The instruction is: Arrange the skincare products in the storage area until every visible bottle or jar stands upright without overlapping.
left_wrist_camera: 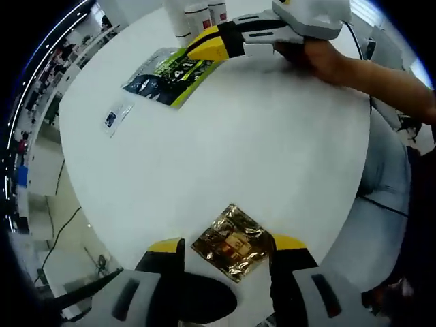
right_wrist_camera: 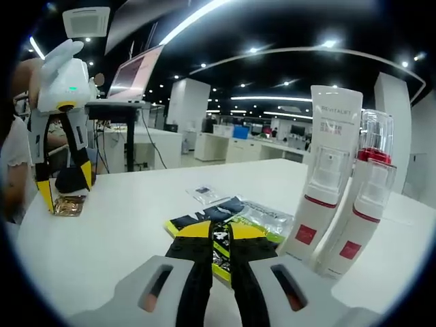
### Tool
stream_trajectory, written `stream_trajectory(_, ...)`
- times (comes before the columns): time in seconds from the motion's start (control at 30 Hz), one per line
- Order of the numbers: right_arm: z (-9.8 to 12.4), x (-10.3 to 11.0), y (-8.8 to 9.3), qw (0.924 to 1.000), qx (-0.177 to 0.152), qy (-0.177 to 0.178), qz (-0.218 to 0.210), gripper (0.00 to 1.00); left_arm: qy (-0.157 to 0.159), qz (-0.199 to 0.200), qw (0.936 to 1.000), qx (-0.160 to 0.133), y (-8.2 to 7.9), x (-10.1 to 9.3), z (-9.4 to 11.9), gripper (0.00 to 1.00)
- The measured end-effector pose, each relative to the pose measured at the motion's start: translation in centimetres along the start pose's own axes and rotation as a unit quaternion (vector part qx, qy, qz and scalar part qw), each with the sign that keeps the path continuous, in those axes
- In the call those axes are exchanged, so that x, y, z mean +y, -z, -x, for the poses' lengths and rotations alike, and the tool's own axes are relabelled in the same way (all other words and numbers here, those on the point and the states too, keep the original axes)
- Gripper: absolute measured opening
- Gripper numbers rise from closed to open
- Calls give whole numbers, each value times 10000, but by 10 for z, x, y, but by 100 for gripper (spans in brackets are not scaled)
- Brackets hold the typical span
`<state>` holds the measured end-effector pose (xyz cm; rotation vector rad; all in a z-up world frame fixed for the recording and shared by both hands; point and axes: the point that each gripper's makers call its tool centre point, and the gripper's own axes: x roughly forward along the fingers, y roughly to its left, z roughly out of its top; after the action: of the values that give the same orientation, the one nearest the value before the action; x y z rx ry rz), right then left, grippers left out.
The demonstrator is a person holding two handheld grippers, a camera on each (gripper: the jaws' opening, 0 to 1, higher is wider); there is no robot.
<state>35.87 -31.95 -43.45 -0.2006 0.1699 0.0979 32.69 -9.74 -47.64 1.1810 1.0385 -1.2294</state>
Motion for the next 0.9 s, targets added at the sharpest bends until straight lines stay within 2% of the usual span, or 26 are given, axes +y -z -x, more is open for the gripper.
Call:
stream_trajectory(0.1, 1, 1, -1, 10000, -9, -11, 6, 7, 33, 187, 9997, 120, 5, 0, 1, 51)
stream_trajectory(0.17, 3, 6, -2, 10000, 3, -55, 31, 7, 175, 459, 9984, 266, 11, -3, -4, 50)
stream_trajectory(0.23, 3, 6, -1, 10000, 33, -44, 63, 6, 311, 613, 9971, 318, 11, -7, -4, 45)
stream_trajectory(0.27, 3, 4, -1, 10000, 38, -24, 74, 6, 349, 521, 9978, 212, 6, -8, -4, 41)
stream_trajectory(0.33, 4, 4, -1, 10000, 21, -18, 39, 6, 468, -32, 9989, 54, -3, -14, -6, 39)
stream_trajectory(0.37, 5, 6, -2, 10000, 19, -58, 61, 6, 449, -405, 9981, 101, -5, -16, -6, 38)
stream_trajectory(0.4, 6, 7, -2, 10000, 26, -45, 59, 6, 432, -828, 9956, 0, -10, -16, -6, 39)
stream_trajectory(0.43, 6, 8, -3, 10000, 22, -48, 62, 6, 368, -1039, 9939, 71, -9, -15, -5, 39)
stream_trajectory(0.5, 7, 8, -2, 10000, 29, -49, 74, 5, 135, -1912, 9814, -62, -18, -11, -4, 46)
stream_trajectory(0.53, 7, 9, -2, 10000, 26, -49, 79, 5, 21, -1980, 9802, 88, -16, -8, -3, 48)
stream_trajectory(0.57, 6, 10, -2, 9999, 19, -85, 89, 5, 7, -2070, 9783, 113, -17, -7, -2, 50)
stream_trajectory(0.63, 6, 10, -2, 9999, 28, -78, 99, 5, 57, -1910, 9816, 42, -21, -8, 0, 51)
stream_trajectory(0.67, 5, 8, -2, 9999, 23, -81, 94, 5, 178, -1625, 9865, -99, -26, -11, 2, 54)
stream_trajectory(0.73, 4, 10, -3, 9999, 25, -115, 111, 5, 396, -1130, 9928, -83, -26, -16, 5, 56)
stream_trajectory(0.77, 3, 11, -3, 9998, 31, -124, 120, 5, 517, -1033, 9932, -175, -29, -19, 7, 56)
stream_trajectory(0.8, 2, 11, -3, 9998, 24, -145, 122, 5, 493, -1157, 9919, -194, -30, -17, 8, 55)
stream_trajectory(0.9, -1, 8, -1, 9998, 26, -149, 116, 5, 524, -962, 9938, -200, -32, -21, 6, 56)
